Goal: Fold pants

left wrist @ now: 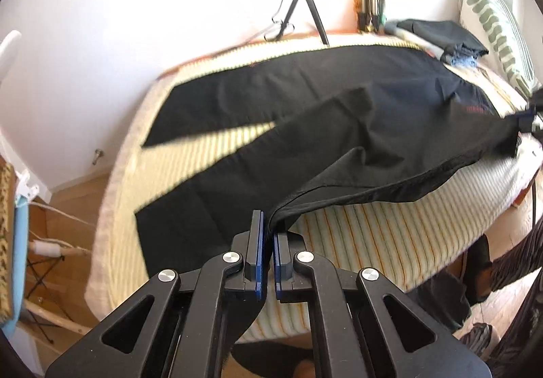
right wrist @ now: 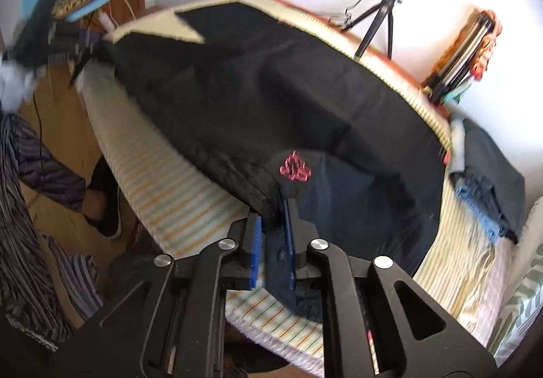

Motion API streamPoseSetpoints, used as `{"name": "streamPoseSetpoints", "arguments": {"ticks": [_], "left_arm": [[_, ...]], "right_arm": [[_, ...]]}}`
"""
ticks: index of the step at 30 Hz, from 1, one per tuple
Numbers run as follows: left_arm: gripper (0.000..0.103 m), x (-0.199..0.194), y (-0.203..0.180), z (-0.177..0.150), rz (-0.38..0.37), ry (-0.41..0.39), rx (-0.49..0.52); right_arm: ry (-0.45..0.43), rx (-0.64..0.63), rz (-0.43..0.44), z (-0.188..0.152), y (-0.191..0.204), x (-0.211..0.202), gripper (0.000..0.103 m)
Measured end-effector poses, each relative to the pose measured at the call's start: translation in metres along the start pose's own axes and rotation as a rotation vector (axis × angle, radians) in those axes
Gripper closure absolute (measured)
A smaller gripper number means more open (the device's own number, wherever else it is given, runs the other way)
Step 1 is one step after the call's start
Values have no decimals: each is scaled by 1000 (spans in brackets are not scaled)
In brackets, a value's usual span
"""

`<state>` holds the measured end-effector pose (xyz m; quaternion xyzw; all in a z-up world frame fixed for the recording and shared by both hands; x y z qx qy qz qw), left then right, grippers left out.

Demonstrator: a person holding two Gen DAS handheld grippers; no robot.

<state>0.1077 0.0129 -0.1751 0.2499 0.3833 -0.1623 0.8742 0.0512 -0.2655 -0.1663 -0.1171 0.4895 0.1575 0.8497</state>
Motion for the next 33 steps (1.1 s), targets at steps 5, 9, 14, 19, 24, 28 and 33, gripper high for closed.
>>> {"name": "streamPoseSetpoints", "arguments": {"ticks": [5,9,14,19,24,28,33], "left_arm": [[100,-1,11,11,26,-19,11],[99,-2,16,11,22,-30,7],[100,-12,8,15,59,-38,83],[100,-21,23,34,82,-70,108],[100,-15,43,72,134,-83,185],[100,-1,65,103,156,-83,220],[100,30,86,136,172,-72,241]], "right_arm": [[34,-67,-99,-30,-5,16,68],[34,-94,-170,-43,-19,19,68],[-61,-92,-228,-22,-29,-11,99],[-149,-97,-270,19,-45,-43,99],[-193,-126,-333,65,-60,-50,100],[-215,-141,-367,109,-75,-47,100],[-223,-154,-405,159,-100,-26,100]]}}
Point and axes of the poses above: each gripper's, at about its wrist camera, not at the fingertips, and x roughly the way its jaws point, y to its left, z to its top, the point moved 9 cm from there along x, roughly the way its jaws point, and after that the axes turned 15 degrees about x, right-handed, at the moved point
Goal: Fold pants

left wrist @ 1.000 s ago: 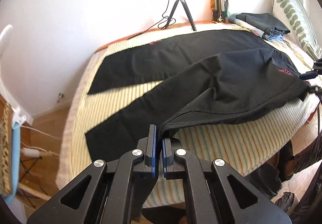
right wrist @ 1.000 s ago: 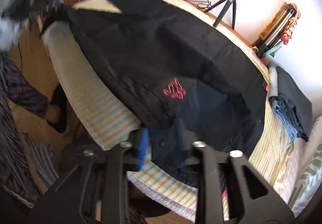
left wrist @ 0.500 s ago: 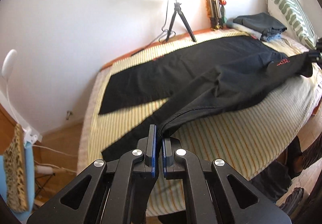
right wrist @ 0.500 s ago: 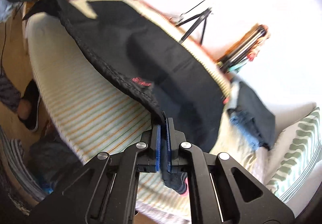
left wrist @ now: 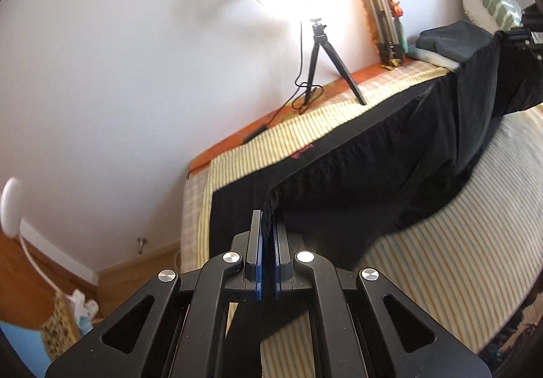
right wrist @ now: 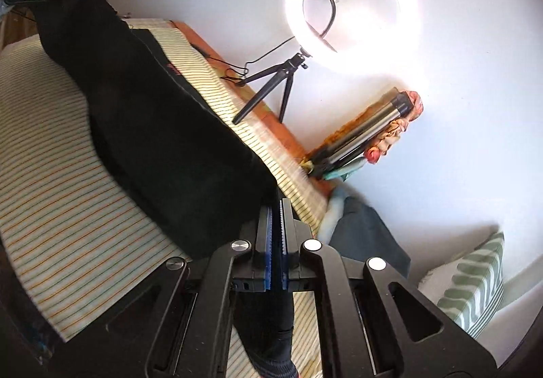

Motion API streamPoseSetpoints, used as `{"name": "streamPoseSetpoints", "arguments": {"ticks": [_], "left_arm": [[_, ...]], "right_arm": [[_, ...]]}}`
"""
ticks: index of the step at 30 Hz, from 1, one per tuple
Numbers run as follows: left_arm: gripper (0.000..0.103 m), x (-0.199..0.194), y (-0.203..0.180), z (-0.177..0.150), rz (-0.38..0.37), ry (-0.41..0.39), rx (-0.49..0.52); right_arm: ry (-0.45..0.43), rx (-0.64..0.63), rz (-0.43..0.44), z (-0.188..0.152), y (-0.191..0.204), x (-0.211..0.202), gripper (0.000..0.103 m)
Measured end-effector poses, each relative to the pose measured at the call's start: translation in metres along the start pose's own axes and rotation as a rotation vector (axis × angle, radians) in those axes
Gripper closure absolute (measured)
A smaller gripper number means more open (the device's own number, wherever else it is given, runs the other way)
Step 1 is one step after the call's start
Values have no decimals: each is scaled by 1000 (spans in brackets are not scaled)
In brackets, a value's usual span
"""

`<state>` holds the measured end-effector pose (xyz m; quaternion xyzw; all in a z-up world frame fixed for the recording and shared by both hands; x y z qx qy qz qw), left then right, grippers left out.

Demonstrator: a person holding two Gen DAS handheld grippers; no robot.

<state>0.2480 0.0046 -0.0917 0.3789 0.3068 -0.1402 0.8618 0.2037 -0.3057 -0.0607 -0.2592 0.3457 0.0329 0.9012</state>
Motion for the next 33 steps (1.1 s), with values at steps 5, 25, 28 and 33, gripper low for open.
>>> {"name": "streamPoseSetpoints", "arguments": {"ticks": [5,25,28,33], "left_arm": [[100,45,7,16,10,35,47],[86,206,38,25,-79,136,-44],[79,211,51,21,-86,143,-98],[76,207,89,-2,-26,173,-175]], "right_arm": [[32,-36,-31,24,-11,62,100],[248,-53,-44,6,1,273,100],[257,-61,-51,0,3,282,100],[270,-59,-58,-3,2,295,100]]}}
Point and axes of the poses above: each gripper's, at about its wrist camera, not at the fingertips, and x roughly the way its jaws point, y to its left, z to its top, the point moved 9 cm from there along x, roughly the way its jaws point, and after that the axes turned 15 degrees about x, right-handed, at the moved point
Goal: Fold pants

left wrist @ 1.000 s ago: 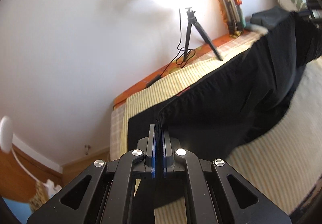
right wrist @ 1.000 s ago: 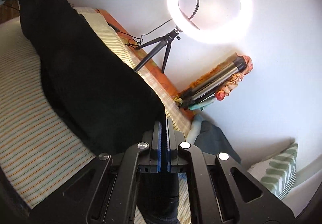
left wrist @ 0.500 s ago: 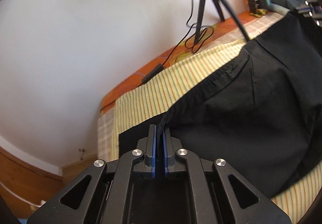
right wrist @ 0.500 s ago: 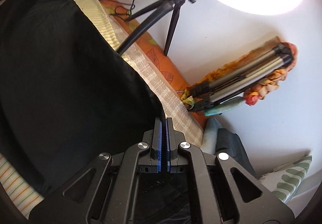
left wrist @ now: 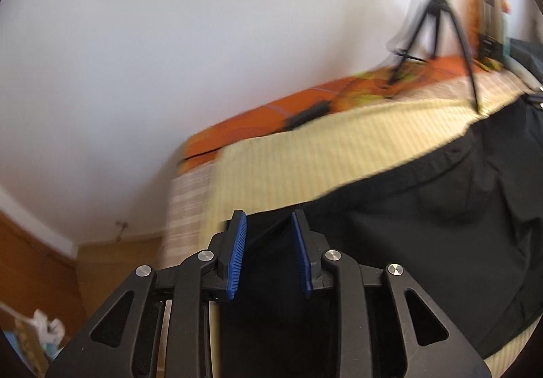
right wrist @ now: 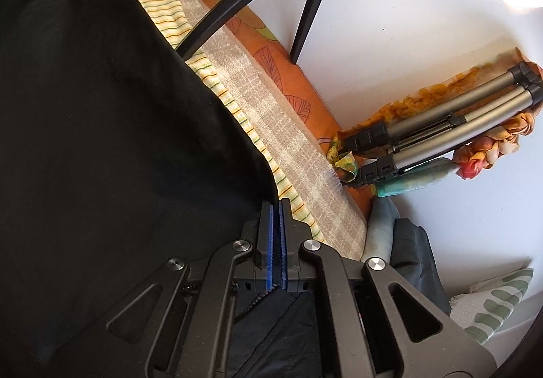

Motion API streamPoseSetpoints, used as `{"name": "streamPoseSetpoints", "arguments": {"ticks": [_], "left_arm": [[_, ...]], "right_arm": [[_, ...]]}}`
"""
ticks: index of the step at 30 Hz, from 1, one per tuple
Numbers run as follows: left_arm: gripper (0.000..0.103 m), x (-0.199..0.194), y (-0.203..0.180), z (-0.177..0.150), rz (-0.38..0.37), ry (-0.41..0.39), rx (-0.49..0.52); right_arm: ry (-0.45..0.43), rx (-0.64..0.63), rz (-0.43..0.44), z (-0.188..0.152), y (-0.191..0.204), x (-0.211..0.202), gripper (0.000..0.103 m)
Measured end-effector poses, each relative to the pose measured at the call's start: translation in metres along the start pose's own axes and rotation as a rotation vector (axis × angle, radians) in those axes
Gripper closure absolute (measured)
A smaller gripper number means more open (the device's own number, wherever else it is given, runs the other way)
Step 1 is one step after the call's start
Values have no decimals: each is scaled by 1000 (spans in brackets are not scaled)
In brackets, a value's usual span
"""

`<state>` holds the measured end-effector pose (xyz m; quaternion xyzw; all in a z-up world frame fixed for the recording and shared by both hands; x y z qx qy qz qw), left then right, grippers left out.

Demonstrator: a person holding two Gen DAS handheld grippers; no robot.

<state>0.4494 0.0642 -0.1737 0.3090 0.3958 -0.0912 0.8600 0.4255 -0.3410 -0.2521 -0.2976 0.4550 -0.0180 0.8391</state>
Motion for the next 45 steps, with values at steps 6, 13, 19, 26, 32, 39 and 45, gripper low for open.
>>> {"name": "streamPoseSetpoints", "arguments": {"ticks": [6,13,19,26,32,39,45], "left_arm": [[76,-36,68,-39,82,-4,-143],[76,-72,62,-73,92,0,-163],[76,-111,-8,-58,-62,-109,-136],[76,-158,-142,-17,-285,-217,68],[58,-187,-233,6,-423,-279,201],[58,-182,-306,4,-512,-241,354],[58,-164,-334,4,-489,-171,440]], "right_arm": [[10,14,-10,-4,2,0,100],[-48,104,15,-1,-16,-33,54],[-89,276,81,-25,-38,-91,46],[-25,642,187,-115,-71,-133,34],[79,937,226,-197,-102,-131,33],[163,1181,340,-254,-120,-118,32],[224,1228,468,-260,-99,-93,32]]}}
Point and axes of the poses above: each gripper's, at about its wrist camera, not at the fingertips, and x roughly the way its jaws point, y to its left, z to its top, the point moved 9 cm from there along x, roughly the way its jaws point, and after that the axes turned 15 degrees about x, right-handed, at the moved point
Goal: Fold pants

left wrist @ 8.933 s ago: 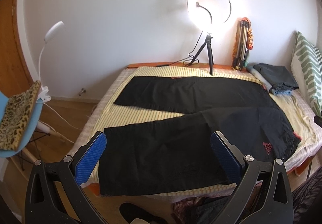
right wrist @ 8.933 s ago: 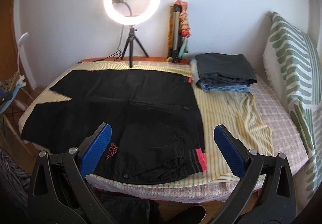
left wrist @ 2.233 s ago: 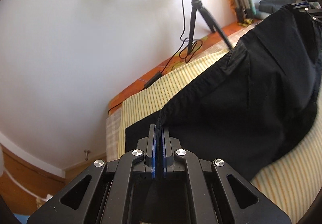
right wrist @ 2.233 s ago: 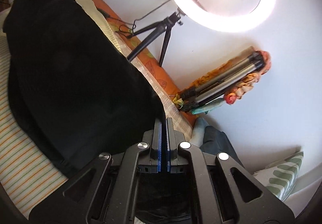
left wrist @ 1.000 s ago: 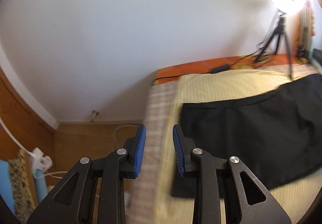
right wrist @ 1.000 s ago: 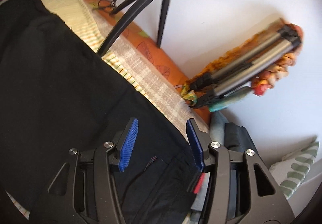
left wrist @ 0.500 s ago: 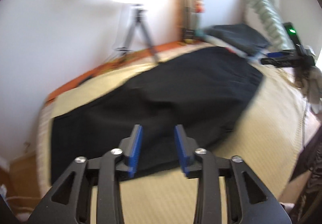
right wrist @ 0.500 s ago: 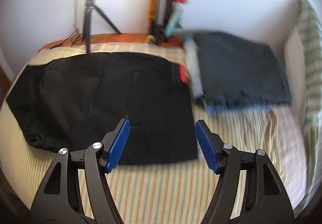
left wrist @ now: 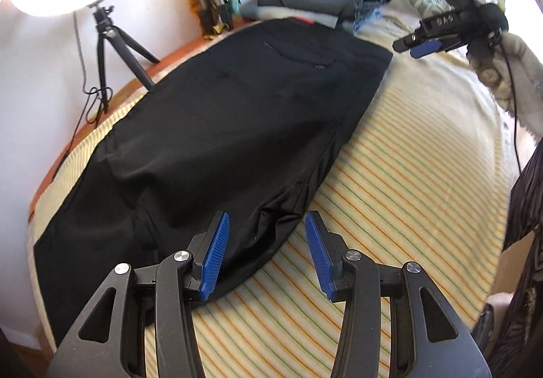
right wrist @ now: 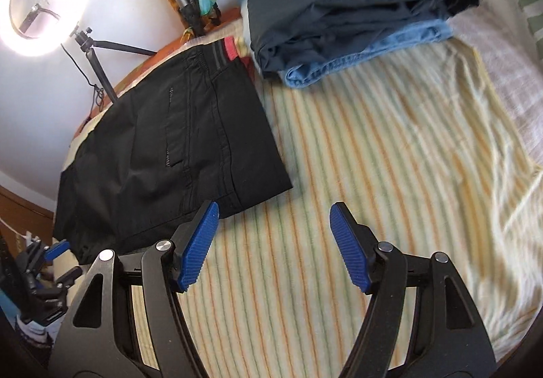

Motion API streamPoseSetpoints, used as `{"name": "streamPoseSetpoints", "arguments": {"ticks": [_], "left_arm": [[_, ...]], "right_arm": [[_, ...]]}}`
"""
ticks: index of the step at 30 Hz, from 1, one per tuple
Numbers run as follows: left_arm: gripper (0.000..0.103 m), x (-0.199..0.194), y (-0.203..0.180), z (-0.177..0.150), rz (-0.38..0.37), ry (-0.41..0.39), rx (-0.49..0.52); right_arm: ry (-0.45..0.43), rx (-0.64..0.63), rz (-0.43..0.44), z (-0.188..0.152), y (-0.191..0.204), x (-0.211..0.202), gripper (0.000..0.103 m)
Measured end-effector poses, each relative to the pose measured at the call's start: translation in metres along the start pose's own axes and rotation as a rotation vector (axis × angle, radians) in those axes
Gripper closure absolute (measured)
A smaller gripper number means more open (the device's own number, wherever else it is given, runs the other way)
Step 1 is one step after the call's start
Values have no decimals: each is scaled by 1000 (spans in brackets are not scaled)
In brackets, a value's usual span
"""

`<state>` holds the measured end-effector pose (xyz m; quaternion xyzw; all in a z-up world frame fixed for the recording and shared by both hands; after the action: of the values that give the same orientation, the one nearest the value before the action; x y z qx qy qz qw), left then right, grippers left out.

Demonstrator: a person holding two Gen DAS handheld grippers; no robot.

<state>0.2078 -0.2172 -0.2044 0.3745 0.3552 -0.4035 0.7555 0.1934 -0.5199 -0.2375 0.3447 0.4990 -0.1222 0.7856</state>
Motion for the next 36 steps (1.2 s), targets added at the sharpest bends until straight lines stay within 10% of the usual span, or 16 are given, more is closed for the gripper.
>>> {"name": "streamPoseSetpoints", "arguments": {"ticks": [7,12,18,26,32,36], "left_arm": [[58,20,-14,3,27,18,54],[92,24,-19,0,49,-6,54],[94,13,-30,-4,29,-28,76],[89,14,-29,-7,2,-1,35],[68,-15,-10,-2,-20,-87,-95],[65,-32,28,-7,95,-114,-163]], "right_arm": [[38,102,79,9,2,20,32],[16,88,51,12,7,27,32],[-40,52,-5,17,8,30,47],[-100,71,-9,30,7,33,91],[-136,61,38,31,12,24,97],[-190,48,55,26,12,-1,98]]}}
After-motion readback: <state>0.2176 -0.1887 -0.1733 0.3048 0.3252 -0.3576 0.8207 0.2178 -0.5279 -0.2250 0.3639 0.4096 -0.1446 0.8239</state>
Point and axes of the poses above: each gripper's, at about its wrist camera, not at the fingertips, and x roughly the way its jaws point, y to its left, z to its top, the point moved 9 cm from there along x, roughly the way its jaws point, and after that the axes turned 15 degrees about x, right-handed, at the moved point
